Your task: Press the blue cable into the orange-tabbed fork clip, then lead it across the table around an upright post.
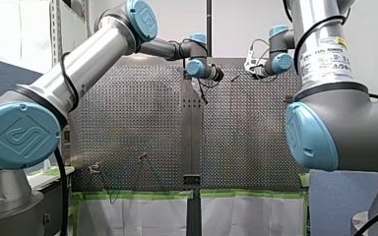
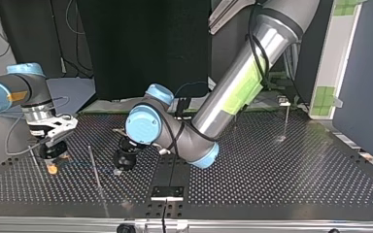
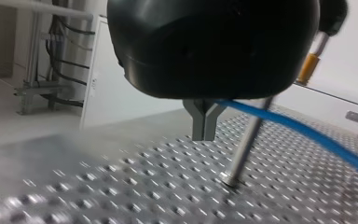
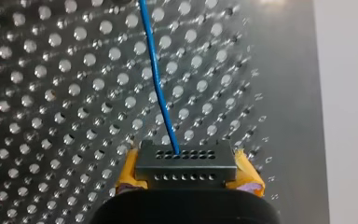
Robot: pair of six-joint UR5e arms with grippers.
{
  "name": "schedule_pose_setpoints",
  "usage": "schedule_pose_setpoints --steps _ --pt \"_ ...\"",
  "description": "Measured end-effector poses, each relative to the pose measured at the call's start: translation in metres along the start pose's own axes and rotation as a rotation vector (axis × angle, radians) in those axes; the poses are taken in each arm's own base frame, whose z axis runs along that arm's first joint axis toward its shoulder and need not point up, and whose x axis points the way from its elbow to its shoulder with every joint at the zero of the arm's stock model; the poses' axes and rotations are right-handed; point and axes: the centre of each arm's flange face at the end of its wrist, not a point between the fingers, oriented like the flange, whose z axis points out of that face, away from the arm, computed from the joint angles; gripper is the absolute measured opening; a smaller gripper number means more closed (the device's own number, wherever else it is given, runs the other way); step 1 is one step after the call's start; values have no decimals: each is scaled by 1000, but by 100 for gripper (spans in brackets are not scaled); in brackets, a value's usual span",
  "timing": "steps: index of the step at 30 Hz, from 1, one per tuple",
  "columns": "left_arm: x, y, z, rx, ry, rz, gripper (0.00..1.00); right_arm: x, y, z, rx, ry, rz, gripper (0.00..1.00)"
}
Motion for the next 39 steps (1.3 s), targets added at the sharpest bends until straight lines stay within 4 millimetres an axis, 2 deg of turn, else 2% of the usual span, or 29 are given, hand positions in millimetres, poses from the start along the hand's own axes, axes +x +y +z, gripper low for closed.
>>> schedule_pose_setpoints --steps 6,11,21,22,23,25,26,29,33,36,38,39 --pt "7 8 4 -3 2 -1 0 -5 14 2 -21 -6 0 0" --pt "9 14 5 -9 3 -1 0 -23 26 8 -34 -32 2 0" --pt "31 39 4 -19 12 -4 0 -44 34 10 -44 -66 9 0" --pt "31 39 4 -17 13 -4 2 -47 34 10 -46 -72 11 0" --pt "31 40 4 -14 15 -4 15 -52 36 10 -49 -80 13 0" --pt "32 40 4 -6 19 -2 17 -59 37 9 -53 -92 16 0" --pt "32 40 4 -4 20 -1 24 -63 38 8 -55 -98 17 0" --pt "32 40 4 -4 21 1 30 -68 39 7 -57 -108 19 0" --pt "32 41 4 -15 20 6 30 -73 40 6 -60 -116 21 0" --pt "32 42 3 -22 25 15 35 -76 41 5 -64 -120 22 0" --pt "32 43 3 -23 30 17 45 -78 41 4 -66 -123 23 0" --pt "32 44 3 -24 32 17 45 -79 41 4 -67 -126 24 0"
